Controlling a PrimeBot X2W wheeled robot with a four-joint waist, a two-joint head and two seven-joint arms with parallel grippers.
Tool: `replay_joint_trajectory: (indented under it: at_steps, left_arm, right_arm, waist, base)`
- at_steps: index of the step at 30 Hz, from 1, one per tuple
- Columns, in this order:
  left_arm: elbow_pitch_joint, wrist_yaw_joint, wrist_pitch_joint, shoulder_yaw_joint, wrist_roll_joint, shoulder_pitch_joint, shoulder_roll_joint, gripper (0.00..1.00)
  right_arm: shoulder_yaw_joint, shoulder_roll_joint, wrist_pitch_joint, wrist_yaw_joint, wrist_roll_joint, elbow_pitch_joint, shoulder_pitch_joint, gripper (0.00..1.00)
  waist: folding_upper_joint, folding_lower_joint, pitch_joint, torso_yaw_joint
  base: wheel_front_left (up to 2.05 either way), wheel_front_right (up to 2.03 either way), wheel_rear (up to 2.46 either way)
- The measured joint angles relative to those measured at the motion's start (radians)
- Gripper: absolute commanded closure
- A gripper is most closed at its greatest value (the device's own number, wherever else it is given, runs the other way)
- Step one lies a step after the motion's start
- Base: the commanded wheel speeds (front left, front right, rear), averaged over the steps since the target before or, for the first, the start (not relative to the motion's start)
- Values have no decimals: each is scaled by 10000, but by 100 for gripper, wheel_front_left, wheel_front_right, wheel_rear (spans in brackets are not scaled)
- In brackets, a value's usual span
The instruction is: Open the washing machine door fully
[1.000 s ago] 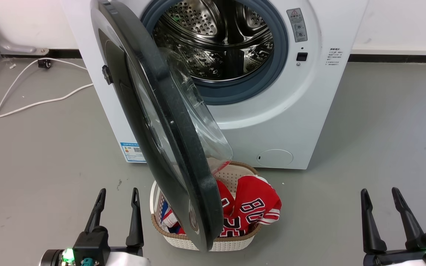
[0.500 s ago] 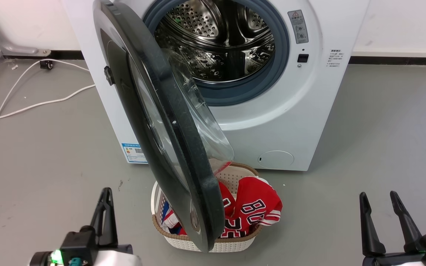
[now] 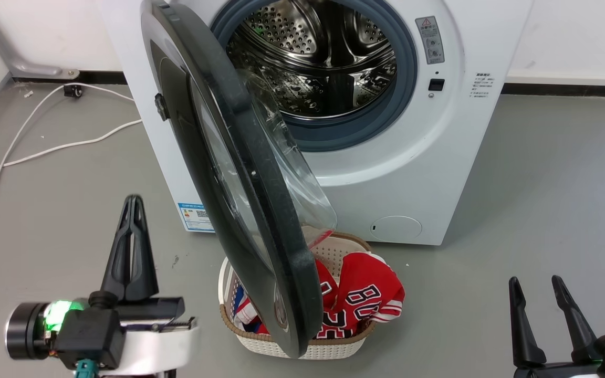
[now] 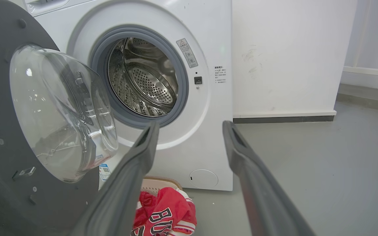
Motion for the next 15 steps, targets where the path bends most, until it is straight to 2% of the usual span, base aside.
replay_joint_trajectory:
  at_steps: [8,15]
  left_arm:
    - [-1162,-138,-2,-1206,466,-294,40,100]
    - [-1603,-416,-2,-2594,690,-506,58,100]
  right_arm:
    - [65,0,-2,0,-2,100,0,0]
    - [121,0,0,0,-2,221,-2,0]
  waist:
    - [0,0,20,-8]
    - [0,0,14,-46]
  base:
    - [0,0,0]
    - [0,0,0]
